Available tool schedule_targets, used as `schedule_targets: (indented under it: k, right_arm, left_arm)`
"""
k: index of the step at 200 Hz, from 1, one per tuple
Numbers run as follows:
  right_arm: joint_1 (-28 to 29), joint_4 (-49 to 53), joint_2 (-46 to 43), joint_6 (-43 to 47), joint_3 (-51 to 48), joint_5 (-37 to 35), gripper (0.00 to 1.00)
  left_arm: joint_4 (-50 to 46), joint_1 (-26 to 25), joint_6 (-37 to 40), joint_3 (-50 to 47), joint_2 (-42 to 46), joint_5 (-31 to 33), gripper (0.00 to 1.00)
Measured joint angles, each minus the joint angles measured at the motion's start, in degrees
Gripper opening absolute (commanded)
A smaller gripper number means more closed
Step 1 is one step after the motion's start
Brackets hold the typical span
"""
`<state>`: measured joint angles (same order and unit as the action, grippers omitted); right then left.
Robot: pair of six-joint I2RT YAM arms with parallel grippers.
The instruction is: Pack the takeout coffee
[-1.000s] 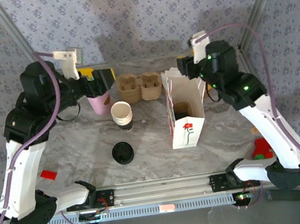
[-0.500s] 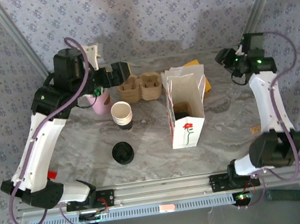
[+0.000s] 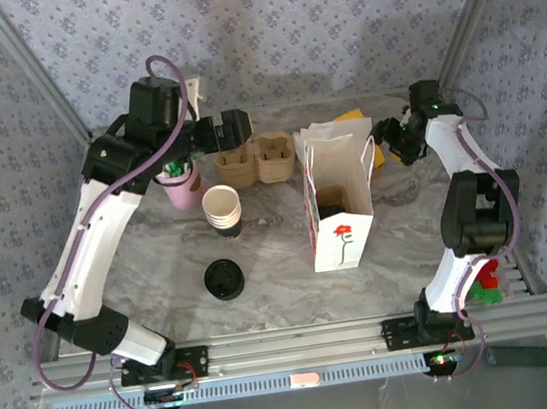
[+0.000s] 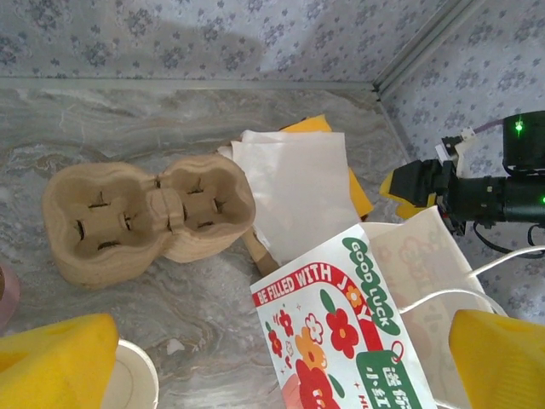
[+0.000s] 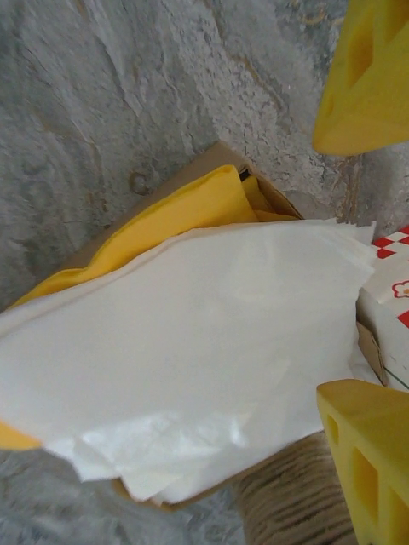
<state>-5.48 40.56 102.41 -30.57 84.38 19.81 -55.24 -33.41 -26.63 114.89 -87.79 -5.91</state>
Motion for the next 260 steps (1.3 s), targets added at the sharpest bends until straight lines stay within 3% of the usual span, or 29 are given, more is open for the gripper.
schedule_targets:
  k: [77,177,260]
  right_arm:
    - [1.7,0.2,7.1,2.6,4.8,2.4,0.75]
    - [3.1,0.3,10.9,4.8,4.8,2.5,0.77]
    - [3.4,-0.3,11.6,5.2,4.9,2.3,0.78]
  left_arm:
    - [-3.3,-7.1,3.3,7.5,-8.6,1.9,1.00]
    - [-4.5,-8.8,3.6,11.1,-10.8,4.1,1.00]
    - [-9.4,-9.8,3.7,21.4,-16.3,5.2,1.00]
